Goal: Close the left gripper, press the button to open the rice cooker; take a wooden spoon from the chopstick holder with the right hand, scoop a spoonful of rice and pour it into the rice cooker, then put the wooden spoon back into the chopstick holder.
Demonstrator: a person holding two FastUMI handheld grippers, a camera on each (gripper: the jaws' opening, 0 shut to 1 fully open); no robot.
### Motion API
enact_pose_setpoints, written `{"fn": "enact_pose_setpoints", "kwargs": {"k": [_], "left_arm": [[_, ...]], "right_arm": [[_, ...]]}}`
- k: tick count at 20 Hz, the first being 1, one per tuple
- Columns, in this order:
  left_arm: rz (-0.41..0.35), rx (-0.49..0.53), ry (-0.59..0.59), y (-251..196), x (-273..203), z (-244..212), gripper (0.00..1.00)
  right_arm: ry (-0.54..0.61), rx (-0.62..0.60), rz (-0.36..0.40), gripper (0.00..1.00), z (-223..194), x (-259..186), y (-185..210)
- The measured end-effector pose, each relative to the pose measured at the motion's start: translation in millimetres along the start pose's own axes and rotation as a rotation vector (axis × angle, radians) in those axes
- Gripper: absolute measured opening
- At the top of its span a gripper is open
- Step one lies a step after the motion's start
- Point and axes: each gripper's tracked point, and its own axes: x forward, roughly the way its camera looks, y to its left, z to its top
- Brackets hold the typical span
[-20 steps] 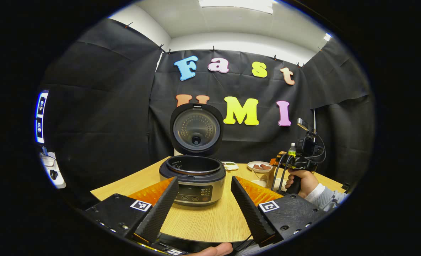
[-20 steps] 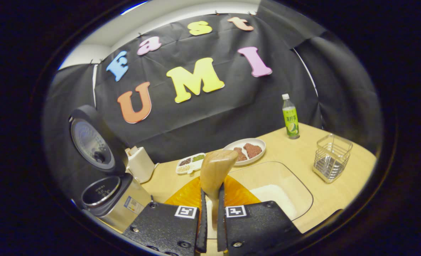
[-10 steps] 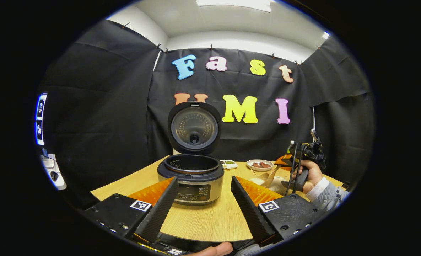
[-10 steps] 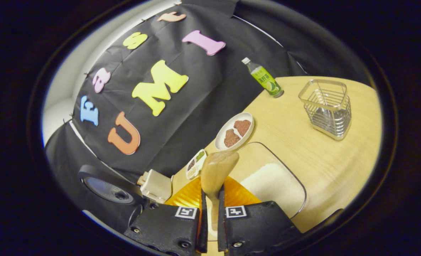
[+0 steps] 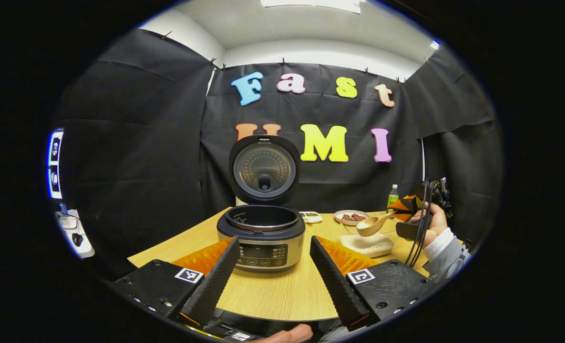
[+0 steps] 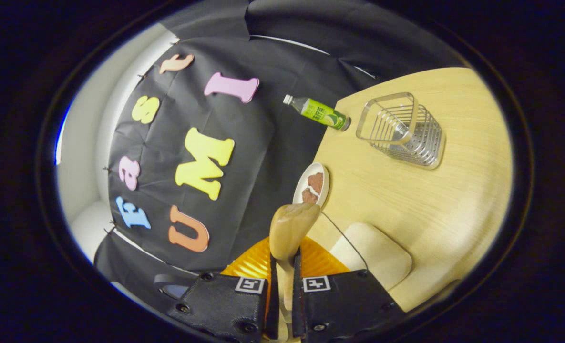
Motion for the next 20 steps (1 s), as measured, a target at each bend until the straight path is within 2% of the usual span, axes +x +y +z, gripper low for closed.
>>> {"fn": "enact_pose_setpoints", "kwargs": {"k": [4, 9, 14, 20], "left_arm": [[-0.009, 0.011, 0.011, -0.8, -4.3, -4.0, 0.94], [-0.023, 0.021, 0.022, 3.1, -11.5, -7.0, 0.94], [-0.007, 0.026, 0.036, 22.5, -19.3, -10.1, 0.95], [0.023, -0.003, 0.024, 51.2, -33.1, -9.8, 0.94]], "right_arm": [[0.029, 0.124, 0.086, 0.16, -1.6, -16.0, 25.9], [0.117, 0.205, 0.169, 0.16, -37.8, -30.7, 66.1], [0.125, 0.145, 0.209, 0.15, -79.8, -31.7, 112.3], [0.161, -0.009, 0.218, 0.16, -166.4, -15.1, 161.8]]}}
